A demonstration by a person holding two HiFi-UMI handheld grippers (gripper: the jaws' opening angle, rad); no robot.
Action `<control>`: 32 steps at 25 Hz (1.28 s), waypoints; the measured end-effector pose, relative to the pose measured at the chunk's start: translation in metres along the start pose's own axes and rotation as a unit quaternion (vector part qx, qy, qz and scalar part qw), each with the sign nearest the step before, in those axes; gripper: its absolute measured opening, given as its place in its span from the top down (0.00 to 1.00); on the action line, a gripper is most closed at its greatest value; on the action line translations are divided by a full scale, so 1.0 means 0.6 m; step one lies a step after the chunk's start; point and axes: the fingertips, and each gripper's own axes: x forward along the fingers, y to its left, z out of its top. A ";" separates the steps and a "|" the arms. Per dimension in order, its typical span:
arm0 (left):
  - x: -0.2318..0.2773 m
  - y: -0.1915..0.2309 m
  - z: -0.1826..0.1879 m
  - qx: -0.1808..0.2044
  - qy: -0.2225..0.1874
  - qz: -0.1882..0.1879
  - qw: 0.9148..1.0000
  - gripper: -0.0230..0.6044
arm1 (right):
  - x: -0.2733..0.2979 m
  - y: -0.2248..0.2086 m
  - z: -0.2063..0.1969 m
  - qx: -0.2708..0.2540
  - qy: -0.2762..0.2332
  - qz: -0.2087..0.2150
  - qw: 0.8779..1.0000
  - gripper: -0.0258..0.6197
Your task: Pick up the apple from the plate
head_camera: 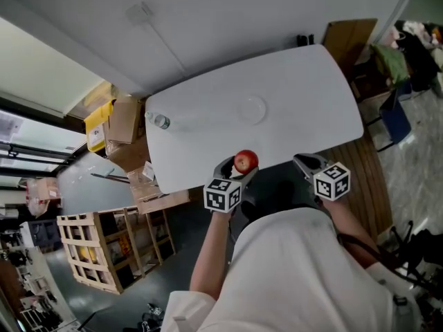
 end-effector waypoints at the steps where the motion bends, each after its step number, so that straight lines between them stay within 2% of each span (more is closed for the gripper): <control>1: -0.006 -0.001 0.000 0.001 -0.002 -0.002 1.000 0.39 | -0.001 0.003 -0.001 -0.003 -0.001 -0.001 1.000 0.90; 16: -0.058 -0.004 -0.006 0.001 -0.014 -0.007 1.000 0.39 | -0.006 0.040 0.008 -0.018 -0.016 0.005 1.000 0.90; 32: -0.066 -0.002 0.004 -0.007 -0.033 -0.001 0.999 0.39 | 0.001 0.046 0.019 -0.030 -0.019 0.012 0.999 0.90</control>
